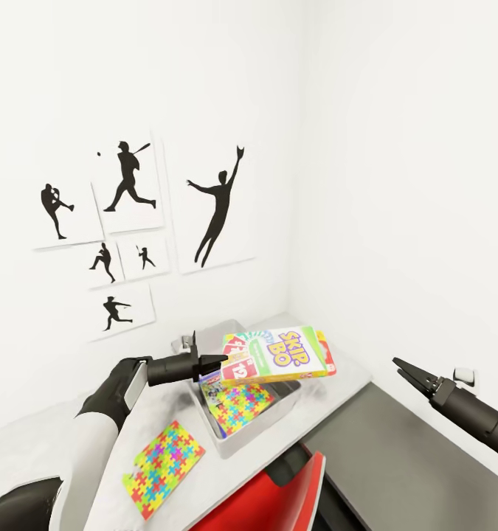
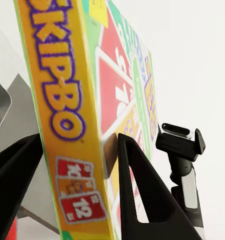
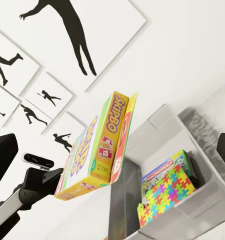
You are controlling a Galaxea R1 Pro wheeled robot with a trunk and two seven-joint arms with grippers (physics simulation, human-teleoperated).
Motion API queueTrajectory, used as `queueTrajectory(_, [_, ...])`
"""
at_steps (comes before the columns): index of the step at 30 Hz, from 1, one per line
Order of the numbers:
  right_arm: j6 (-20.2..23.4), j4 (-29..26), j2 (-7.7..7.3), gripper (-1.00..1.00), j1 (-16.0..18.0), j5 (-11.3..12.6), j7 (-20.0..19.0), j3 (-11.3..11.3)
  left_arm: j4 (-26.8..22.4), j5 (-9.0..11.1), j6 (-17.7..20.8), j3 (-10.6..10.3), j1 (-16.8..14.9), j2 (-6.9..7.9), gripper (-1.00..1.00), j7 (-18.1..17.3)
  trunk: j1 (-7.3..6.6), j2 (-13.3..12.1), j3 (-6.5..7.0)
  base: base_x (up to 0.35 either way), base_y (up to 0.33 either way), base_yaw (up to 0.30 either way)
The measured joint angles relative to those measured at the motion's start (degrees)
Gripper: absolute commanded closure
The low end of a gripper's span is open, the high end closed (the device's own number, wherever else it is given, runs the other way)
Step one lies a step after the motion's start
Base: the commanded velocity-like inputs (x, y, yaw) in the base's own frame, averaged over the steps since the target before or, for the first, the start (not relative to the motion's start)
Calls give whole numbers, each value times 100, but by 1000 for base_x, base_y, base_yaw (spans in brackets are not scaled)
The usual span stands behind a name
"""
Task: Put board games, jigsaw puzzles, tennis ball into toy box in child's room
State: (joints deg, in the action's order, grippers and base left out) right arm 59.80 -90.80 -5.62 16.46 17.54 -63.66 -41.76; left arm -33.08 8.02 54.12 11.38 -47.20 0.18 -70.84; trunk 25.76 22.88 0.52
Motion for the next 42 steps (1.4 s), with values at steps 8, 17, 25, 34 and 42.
queueTrajectory(8, [0, -1, 0, -100, 2, 0, -4, 1, 1, 2, 0, -1, -2, 0, 100, 0, 0, 0, 0, 2, -28, 22])
queueTrajectory(17, [0, -1, 0, -100, 1, 0, -4, 1, 1, 1, 0, -1, -3, 0, 100, -1, 0, 0, 0, 0, -59, 90])
queueTrajectory(25, [0, -1, 0, -100, 2, 0, -4, 4, 0, 1, 1, 0, -1, 0, 100, -1, -1, 1, 0, 63, -34, 14])
queueTrajectory(34, [0, 0, 0, -100, 0, 0, -4, 0, 0, 0, 0, 0, 1, 0, 100, -1, 0, 0, 0, 70, -76, 89])
queueTrajectory(42, [0, 0, 0, -100, 0, 1, -4, 0, 0, 1, 1, 0, 0, 0, 100, -1, 0, 1, 0, 24, -4, 7])
